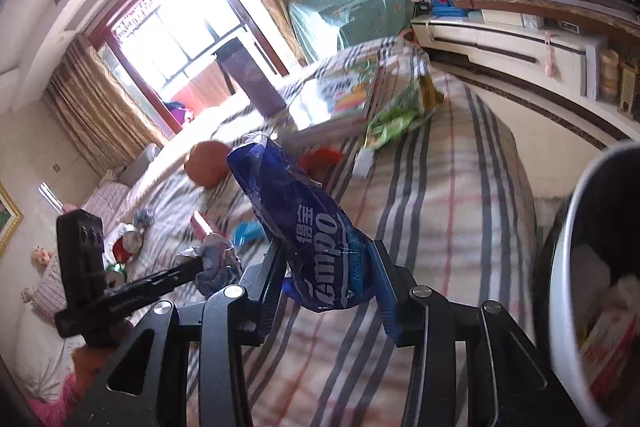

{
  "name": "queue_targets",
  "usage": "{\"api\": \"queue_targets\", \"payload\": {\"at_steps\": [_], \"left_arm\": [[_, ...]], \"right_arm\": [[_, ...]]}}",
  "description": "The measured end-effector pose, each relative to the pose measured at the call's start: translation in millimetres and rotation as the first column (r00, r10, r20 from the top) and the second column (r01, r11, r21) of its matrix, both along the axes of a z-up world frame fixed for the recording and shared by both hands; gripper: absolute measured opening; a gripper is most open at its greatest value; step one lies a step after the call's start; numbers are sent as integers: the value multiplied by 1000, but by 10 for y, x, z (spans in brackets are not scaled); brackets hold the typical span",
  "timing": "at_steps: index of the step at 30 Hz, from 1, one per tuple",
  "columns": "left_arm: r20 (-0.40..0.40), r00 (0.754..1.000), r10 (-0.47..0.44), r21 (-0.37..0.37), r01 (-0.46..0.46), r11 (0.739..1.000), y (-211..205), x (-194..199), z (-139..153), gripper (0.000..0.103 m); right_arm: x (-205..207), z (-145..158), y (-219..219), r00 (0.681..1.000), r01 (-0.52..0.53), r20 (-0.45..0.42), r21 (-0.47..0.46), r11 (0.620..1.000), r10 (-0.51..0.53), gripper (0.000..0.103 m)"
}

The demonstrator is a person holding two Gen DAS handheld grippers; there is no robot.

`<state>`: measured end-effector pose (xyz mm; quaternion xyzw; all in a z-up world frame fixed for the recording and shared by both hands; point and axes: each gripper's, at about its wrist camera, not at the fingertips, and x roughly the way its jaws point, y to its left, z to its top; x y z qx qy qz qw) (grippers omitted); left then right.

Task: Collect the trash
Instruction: 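Carry the foil wrapper and blue snack bag over the trash bin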

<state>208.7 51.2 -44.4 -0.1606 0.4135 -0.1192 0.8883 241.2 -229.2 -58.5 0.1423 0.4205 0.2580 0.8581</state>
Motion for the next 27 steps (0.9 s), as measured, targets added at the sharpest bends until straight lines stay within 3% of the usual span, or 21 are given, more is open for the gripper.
{"api": "queue_targets", "payload": {"at_steps": [4,9,18,27], "left_arm": [[-26,997,-68,-38,67,997,80,-237,-67,8],[-28,990,-137,-77,135,988,156,-353,-97,8],[-44,983,-181,-106,175,979,172,-348,-158,9],[-4,987,-159,-181,156,971,-68,-477,-3,9]], "right_arm": [[-242,-67,111,1000,19,-18,-75,997,-21,42],[-558,59,246,997,83,22,-147,986,-81,42],[-871,146,205,982,189,27,-127,974,-187,42],[-917,241,-80,979,206,30,-82,975,-204,42]]}}
